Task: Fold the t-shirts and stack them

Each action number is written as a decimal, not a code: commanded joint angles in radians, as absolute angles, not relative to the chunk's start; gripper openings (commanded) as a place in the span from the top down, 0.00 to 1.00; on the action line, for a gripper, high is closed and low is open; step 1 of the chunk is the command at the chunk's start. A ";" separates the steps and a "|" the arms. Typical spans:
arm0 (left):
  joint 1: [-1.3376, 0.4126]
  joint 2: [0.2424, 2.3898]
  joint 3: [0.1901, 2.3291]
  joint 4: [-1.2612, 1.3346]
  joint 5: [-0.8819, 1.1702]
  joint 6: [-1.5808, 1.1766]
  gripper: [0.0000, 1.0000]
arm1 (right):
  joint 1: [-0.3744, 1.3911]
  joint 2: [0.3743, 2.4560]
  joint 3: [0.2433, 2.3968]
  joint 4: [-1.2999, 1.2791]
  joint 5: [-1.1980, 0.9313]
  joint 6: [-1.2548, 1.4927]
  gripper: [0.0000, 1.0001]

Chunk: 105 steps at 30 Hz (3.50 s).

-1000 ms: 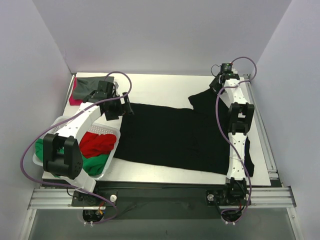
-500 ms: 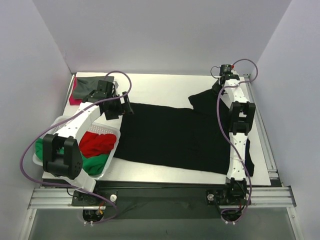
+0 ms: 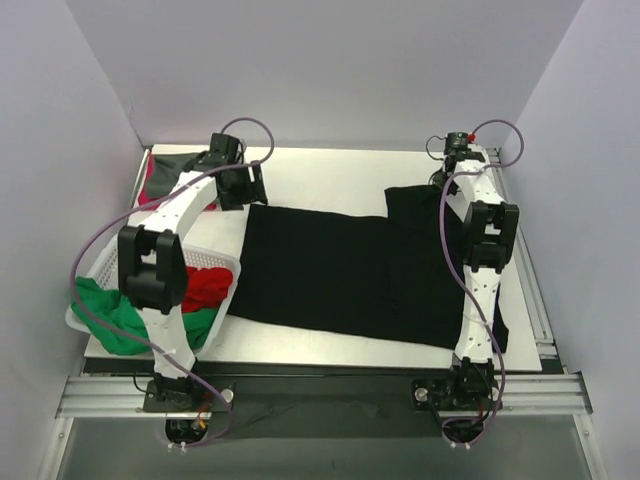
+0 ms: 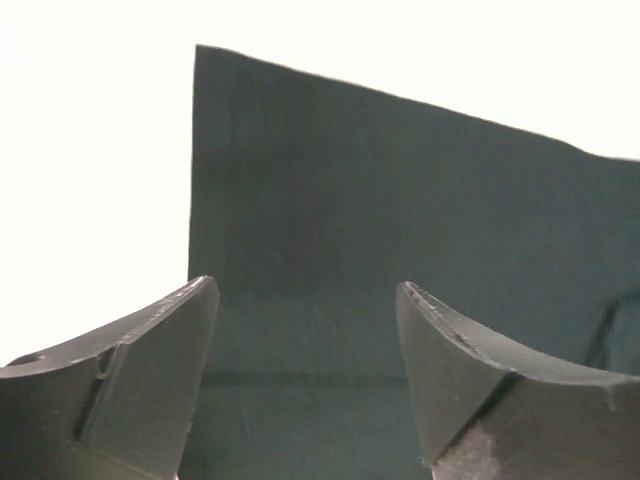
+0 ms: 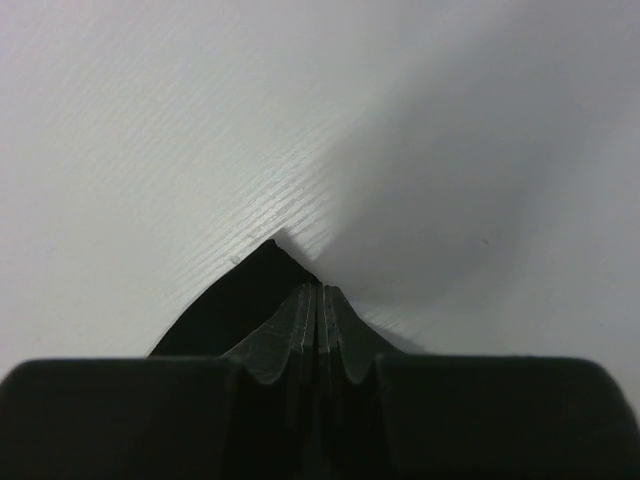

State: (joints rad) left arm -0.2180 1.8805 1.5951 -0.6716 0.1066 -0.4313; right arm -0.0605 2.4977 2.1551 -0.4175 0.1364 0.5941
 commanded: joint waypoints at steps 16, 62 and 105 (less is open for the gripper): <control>-0.183 2.330 2.106 -0.877 -0.071 -0.267 0.47 | -0.069 2.385 2.106 -0.413 0.120 0.548 1.00; -0.167 2.462 2.137 -0.779 0.071 -0.293 1.00 | -0.071 2.309 2.062 -0.330 -0.040 0.529 1.00; -0.167 2.206 1.914 -0.677 0.150 -0.288 1.00 | -0.112 2.506 2.198 -0.275 -0.186 0.537 0.49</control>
State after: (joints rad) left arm -0.1730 2.2753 1.9190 -0.6956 0.1566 -0.3023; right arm -0.1116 2.5023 2.1521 -0.2535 -0.1516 0.5549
